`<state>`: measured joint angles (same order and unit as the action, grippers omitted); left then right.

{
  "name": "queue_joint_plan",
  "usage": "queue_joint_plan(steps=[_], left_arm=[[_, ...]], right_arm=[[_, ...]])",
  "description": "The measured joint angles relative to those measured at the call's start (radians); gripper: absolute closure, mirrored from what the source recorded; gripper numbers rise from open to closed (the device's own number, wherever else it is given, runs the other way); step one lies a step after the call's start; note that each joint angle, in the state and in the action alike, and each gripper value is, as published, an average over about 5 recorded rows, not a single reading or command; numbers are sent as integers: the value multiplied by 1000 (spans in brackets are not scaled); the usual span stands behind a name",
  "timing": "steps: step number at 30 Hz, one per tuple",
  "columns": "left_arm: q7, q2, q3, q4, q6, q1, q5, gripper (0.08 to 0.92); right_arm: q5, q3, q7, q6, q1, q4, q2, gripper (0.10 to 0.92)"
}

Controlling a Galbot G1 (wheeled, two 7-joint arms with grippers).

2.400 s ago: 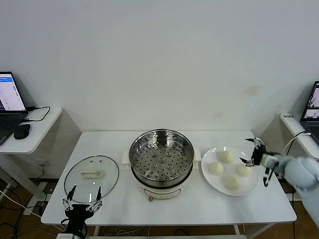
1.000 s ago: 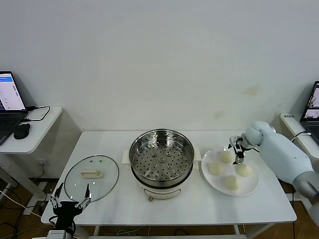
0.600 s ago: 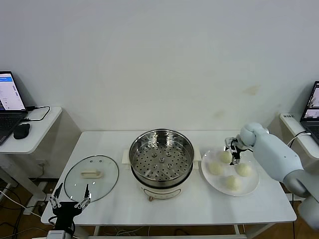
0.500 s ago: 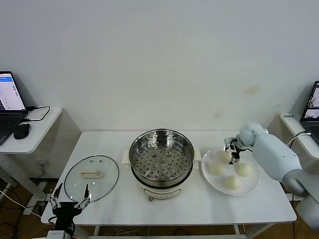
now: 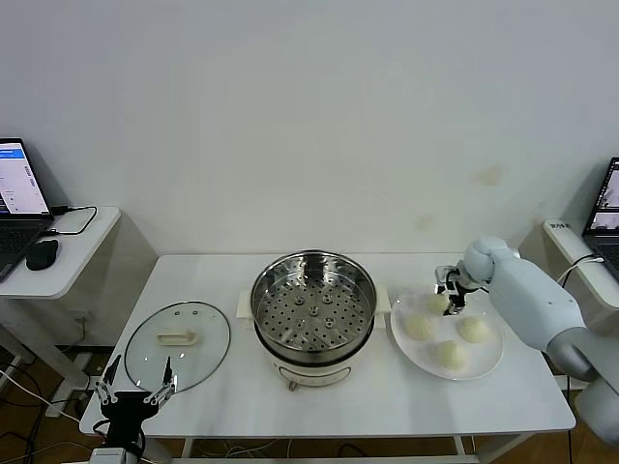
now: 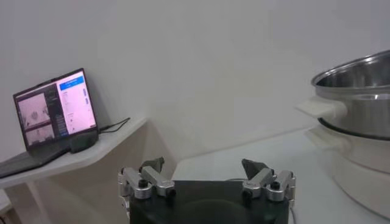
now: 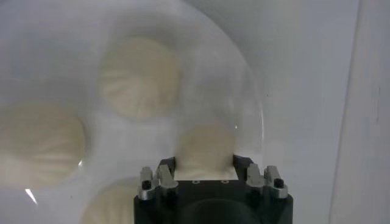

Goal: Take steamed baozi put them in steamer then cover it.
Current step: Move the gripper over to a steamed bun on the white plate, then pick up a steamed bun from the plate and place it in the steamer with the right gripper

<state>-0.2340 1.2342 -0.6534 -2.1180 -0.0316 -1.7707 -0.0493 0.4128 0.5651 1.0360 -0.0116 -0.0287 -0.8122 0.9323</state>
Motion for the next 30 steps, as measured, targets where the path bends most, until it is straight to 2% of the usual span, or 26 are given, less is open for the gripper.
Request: queue_joint_plan(steps=[15, 24, 30], left_arm=[[1, -16, 18, -3, 1, 20, -28, 177], [-3, -20, 17, -1, -5, 29, -97, 177], [-3, -15, 15, 7, -6, 30, -114, 177]], right_arm=[[-333, 235, -7, -69, 287, -340, -173, 427], [-538, 432, -59, -48, 508, -477, -126, 427], [-599, 543, -80, -1, 580, -506, -37, 423]])
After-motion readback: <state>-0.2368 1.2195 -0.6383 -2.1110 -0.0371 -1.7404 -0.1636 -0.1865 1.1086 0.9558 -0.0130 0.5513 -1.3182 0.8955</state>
